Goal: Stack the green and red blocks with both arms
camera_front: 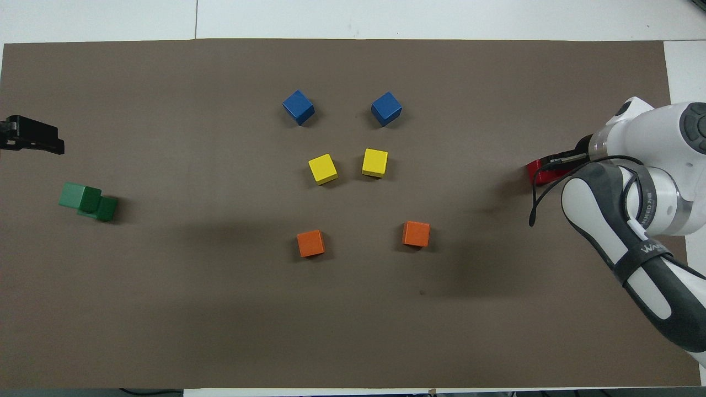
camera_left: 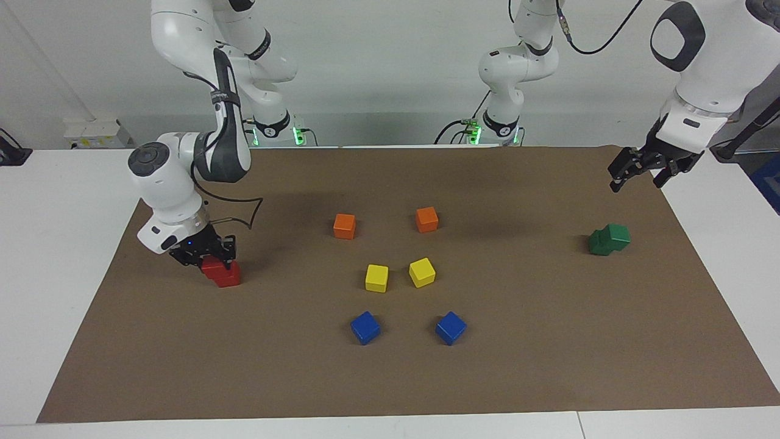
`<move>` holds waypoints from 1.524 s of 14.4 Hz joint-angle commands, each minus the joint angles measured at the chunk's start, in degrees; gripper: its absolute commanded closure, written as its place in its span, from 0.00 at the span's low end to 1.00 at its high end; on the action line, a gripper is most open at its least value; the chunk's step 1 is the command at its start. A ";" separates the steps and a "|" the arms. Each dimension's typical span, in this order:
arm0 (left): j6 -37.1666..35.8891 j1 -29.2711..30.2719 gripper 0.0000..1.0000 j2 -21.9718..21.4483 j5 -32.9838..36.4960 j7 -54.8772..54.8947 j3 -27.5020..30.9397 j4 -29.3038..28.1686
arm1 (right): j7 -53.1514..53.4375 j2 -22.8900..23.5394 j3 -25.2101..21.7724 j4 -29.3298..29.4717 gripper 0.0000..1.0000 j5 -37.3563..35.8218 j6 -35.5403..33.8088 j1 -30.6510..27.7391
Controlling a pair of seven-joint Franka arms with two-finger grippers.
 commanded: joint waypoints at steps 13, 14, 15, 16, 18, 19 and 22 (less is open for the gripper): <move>1.29 -7.26 0.00 -0.65 0.61 0.56 7.68 -0.86 | 0.90 0.24 0.63 -1.40 0.00 -0.44 1.88 -0.13; 1.29 -7.35 0.00 -0.73 0.61 0.47 7.68 -0.86 | 0.81 0.24 0.63 -1.40 0.00 -0.44 1.88 -0.13; 1.20 -7.70 0.00 -0.91 0.61 0.38 7.68 -0.86 | 0.81 0.24 0.63 -1.40 0.00 -0.44 1.88 -0.13; 1.29 -7.88 0.00 -0.65 0.61 0.47 7.77 -0.86 | 0.81 0.24 0.63 -1.31 0.00 -0.44 1.88 -0.13; 1.12 -8.14 0.00 -0.91 0.60 0.30 7.77 -0.77 | 0.81 0.32 0.63 -0.44 0.00 -0.44 0.83 -0.22; 1.03 -7.71 0.00 -1.17 0.61 0.29 7.68 -0.86 | 0.81 0.06 0.63 0.27 0.00 -0.44 -0.31 -0.22; 1.55 -7.35 0.00 -4.05 0.61 0.65 7.68 -4.08 | 0.81 -1.34 0.71 5.96 0.00 0.00 -9.69 -0.13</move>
